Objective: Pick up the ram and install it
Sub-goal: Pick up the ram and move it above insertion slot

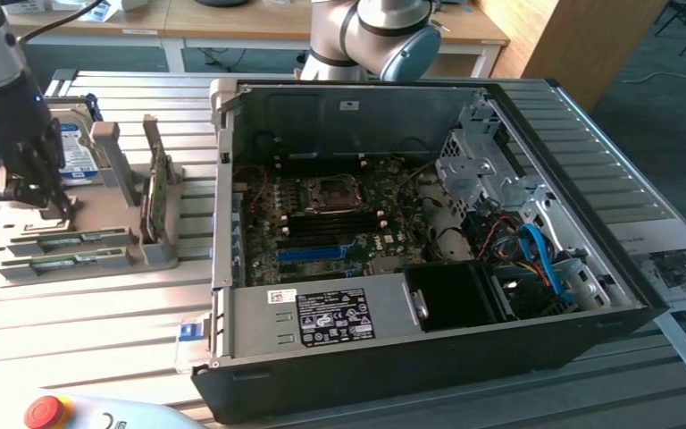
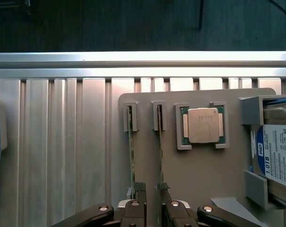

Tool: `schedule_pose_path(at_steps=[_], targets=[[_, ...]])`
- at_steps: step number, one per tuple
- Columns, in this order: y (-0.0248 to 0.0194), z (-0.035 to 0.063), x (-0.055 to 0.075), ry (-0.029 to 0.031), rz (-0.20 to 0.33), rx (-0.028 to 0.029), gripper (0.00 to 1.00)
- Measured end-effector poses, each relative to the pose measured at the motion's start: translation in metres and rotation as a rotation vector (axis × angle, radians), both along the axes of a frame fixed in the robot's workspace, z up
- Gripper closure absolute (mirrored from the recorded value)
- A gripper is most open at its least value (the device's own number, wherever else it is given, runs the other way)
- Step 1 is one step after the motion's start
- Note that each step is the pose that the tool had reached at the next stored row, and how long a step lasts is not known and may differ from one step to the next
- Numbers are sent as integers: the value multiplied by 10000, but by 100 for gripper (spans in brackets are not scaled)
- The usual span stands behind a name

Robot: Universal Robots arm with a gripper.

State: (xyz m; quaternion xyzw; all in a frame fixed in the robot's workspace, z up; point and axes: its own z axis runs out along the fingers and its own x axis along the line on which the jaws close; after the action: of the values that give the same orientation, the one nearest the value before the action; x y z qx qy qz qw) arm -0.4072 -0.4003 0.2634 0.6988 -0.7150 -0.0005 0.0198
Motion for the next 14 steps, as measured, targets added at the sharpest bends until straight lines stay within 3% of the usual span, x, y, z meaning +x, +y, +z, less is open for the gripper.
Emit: schedule_pose_path(at_steps=[14], targets=[[0,-143,0,0,0,1,76]])
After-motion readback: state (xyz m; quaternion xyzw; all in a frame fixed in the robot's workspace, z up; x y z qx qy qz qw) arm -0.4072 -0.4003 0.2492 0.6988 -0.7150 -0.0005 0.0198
